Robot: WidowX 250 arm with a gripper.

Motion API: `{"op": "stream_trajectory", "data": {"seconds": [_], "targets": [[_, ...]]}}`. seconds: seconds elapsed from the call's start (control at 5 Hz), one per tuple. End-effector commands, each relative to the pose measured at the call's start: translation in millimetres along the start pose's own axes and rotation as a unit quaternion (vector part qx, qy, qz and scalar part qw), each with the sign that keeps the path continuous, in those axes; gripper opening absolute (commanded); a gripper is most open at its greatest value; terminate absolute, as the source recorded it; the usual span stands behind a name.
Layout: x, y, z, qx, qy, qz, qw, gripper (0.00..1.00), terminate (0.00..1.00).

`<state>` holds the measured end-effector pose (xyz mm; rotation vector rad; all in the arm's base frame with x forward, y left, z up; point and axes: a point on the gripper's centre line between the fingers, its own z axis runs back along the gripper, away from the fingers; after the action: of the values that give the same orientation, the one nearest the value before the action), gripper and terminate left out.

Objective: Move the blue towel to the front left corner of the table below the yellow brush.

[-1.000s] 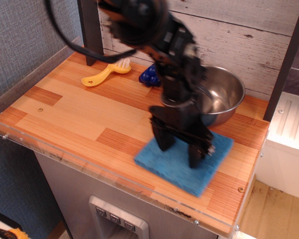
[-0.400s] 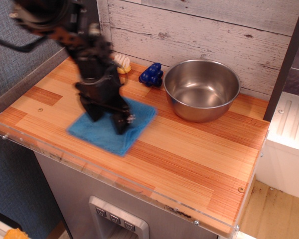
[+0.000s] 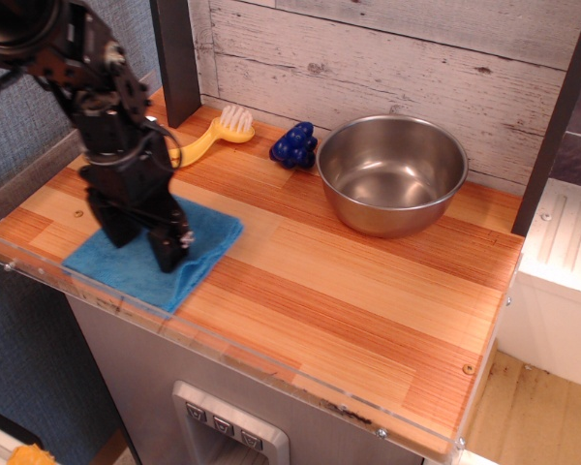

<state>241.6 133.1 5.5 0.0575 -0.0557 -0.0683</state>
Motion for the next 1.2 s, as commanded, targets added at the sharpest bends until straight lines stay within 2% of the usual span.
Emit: {"op": "stream_trajectory", "data": {"seconds": [0.0, 0.2, 0.6, 0.8, 1.0], "targets": [[-5, 30, -2, -0.01, 0.004, -0.02, 0.9997, 1.0, 0.0], [-7, 38, -5, -0.023, 0.006, -0.029, 0.9993, 1.0, 0.0], [-14, 52, -4, -0.015, 0.011, -0.034, 0.9992, 1.0, 0.0], [-14, 50, 0, -0.021, 0.003, -0.04, 0.999, 1.0, 0.0], [-6, 44, 28, -0.001, -0.02, -0.027, 0.9994, 1.0, 0.0]]}}
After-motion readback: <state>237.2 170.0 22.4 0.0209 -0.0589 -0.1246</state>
